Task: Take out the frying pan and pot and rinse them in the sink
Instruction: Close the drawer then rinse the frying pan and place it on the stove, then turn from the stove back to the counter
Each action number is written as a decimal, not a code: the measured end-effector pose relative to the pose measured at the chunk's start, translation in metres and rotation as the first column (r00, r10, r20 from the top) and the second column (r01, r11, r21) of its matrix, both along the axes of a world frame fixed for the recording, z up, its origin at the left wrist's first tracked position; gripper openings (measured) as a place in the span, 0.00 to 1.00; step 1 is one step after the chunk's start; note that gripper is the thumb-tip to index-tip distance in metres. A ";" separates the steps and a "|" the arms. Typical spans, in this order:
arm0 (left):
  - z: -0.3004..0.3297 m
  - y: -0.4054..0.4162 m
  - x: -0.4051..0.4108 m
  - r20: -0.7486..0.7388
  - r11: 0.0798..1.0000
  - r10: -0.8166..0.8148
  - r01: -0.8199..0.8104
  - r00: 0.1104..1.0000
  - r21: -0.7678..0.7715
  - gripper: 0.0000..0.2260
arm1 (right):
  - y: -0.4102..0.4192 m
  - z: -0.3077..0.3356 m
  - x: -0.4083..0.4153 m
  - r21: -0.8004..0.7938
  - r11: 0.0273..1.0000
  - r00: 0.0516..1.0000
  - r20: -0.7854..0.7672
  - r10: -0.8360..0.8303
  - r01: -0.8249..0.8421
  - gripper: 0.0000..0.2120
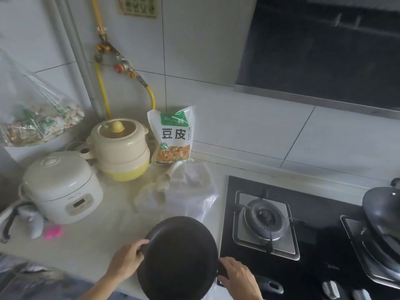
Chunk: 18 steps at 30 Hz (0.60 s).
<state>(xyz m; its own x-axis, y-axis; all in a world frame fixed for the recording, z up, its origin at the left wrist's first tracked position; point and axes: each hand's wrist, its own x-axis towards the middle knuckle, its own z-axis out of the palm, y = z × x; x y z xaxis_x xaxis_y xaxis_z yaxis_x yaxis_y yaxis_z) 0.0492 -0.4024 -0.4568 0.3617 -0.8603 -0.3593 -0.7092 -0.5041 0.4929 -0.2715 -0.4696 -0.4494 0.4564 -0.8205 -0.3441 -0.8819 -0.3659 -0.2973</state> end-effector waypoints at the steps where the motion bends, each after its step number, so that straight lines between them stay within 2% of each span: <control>1: 0.003 0.000 -0.001 0.004 0.999 -0.040 0.039 0.999 0.028 0.21 | 0.002 0.008 0.000 -0.012 1.000 1.000 0.014 -0.005 0.005 0.27; 4: 0.027 0.001 -0.007 0.007 0.993 -0.113 0.113 0.994 0.025 0.20 | 0.018 0.045 -0.010 -0.072 0.991 0.977 0.186 -0.101 0.116 0.27; 6: 0.056 0.006 -0.016 0.027 0.985 -0.151 0.152 0.988 -0.075 0.13 | 0.040 0.083 -0.026 -0.128 0.973 0.950 0.274 -0.150 0.191 0.25; 9: 0.107 0.025 -0.035 0.100 0.945 -0.209 0.227 0.973 -0.234 0.07 | 0.080 0.141 -0.071 -0.310 0.903 0.881 0.453 -0.136 0.298 0.17; 11: 0.152 0.044 -0.054 0.181 0.918 -0.251 0.293 0.951 -0.266 0.13 | 0.114 0.193 -0.106 -0.287 0.912 0.877 0.460 -0.139 0.295 0.11; 13: 0.206 0.065 -0.081 0.262 0.873 -0.309 0.382 0.914 -0.303 0.14 | 0.148 0.244 -0.140 -0.234 0.936 0.897 0.417 -0.148 0.263 0.05; 16: 0.287 0.100 -0.127 0.333 0.772 -0.316 0.445 0.888 -0.454 0.14 | 0.195 0.328 -0.187 -0.348 0.875 0.872 0.466 -0.150 0.337 0.16; 18: 0.342 0.127 -0.151 0.360 0.700 -0.279 0.445 0.890 -0.559 0.15 | 0.223 0.379 -0.202 -0.431 0.828 0.881 0.449 -0.148 0.358 0.17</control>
